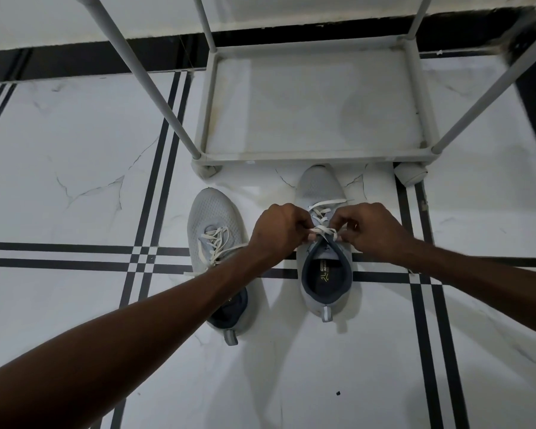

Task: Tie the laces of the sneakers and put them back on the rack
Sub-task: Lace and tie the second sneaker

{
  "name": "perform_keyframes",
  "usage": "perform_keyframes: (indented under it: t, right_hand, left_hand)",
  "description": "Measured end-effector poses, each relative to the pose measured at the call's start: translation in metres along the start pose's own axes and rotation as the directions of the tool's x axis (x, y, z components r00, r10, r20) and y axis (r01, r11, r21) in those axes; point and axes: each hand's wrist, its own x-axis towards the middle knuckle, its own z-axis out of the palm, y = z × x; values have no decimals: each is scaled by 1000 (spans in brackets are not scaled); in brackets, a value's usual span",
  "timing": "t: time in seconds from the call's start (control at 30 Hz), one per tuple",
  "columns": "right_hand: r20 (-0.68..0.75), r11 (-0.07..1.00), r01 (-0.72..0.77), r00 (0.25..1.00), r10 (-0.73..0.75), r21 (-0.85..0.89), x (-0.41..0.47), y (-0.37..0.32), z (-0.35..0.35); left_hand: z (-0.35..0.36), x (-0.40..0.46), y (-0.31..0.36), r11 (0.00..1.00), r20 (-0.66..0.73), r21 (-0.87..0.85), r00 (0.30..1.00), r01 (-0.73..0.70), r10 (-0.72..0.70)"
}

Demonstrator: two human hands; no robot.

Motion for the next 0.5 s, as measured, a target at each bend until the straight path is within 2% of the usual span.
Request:
perform_keyframes:
  t: [0.1, 0.17, 0.23, 0.3, 0.4, 0.5]
  right_hand:
    - [-17, 993, -53, 998, 55, 104, -2, 4, 5]
    - [-67, 993, -38, 997, 46, 112, -5, 3, 9]
    - [-76, 999, 27, 997, -25, 29, -8, 8, 9]
    - [-44, 993, 74, 996, -78, -87, -12, 19, 7]
    - [48, 964, 53, 998, -42, -262, -20, 37, 6]
    - [82, 947, 36, 997, -10, -319, -17, 38, 9]
  left_hand:
    - [1, 0, 0, 1000, 4, 22, 1000, -12, 12]
    - [3, 1, 2, 998, 11, 45, 999, -46, 45]
    - [1, -3, 0, 984, 42, 120, 991, -134, 129]
    - [-7, -10, -10, 936, 162, 284, 973, -206, 165]
    - [-15, -24, -21, 845, 341, 491, 939, -212, 38]
    - [-13, -24, -20, 838, 343, 507, 939, -203, 21]
